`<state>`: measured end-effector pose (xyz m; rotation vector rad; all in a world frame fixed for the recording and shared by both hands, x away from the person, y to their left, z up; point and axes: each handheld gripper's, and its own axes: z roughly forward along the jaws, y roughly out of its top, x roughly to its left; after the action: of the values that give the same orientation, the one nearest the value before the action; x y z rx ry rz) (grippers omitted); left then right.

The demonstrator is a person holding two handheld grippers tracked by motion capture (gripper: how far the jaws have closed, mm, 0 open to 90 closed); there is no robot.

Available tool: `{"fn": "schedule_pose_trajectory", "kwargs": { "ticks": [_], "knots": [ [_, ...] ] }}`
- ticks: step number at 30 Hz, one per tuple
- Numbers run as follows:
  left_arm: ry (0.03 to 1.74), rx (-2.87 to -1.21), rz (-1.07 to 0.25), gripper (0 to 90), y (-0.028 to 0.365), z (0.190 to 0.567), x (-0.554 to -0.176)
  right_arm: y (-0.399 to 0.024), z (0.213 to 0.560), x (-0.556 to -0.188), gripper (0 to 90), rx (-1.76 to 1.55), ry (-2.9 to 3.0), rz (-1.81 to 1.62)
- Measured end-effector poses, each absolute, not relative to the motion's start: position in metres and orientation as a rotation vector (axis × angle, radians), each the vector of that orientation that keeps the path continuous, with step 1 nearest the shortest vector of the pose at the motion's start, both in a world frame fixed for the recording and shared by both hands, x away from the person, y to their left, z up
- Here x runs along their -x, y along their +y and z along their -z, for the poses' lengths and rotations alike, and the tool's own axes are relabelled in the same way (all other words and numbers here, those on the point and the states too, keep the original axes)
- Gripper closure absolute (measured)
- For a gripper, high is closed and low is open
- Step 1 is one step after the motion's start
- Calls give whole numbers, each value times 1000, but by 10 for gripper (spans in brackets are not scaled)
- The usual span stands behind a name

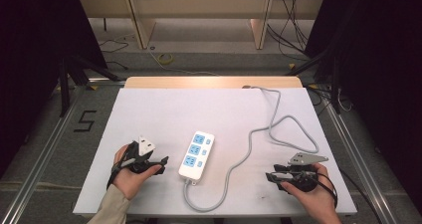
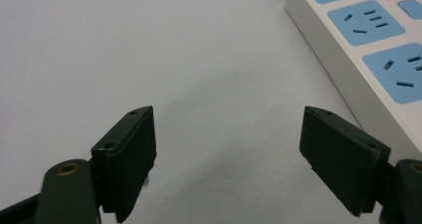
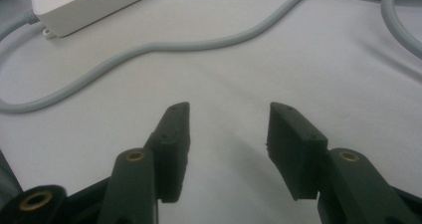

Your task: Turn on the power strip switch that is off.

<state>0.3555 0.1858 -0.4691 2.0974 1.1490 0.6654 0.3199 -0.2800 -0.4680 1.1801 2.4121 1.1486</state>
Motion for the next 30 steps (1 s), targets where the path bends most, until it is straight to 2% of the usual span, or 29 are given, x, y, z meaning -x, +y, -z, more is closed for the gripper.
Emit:
{"fn": "schedule_pose_trajectory", "kwargs": {
  "ticks": [4, 13, 30],
  "knots": [
    [1147, -2088, -669, 224, 186, 469, -355, -279, 466, -320, 583, -1165, 2430, -1138],
    [1151, -2077, -670, 232, 187, 469, -355, -275, 455, -319, 900, -1089, 2490, -1020],
    [1142, -2081, -680, 244, 186, 468, -355, -264, 447, -327, 900, -1090, 2555, -938]
  ]
}}
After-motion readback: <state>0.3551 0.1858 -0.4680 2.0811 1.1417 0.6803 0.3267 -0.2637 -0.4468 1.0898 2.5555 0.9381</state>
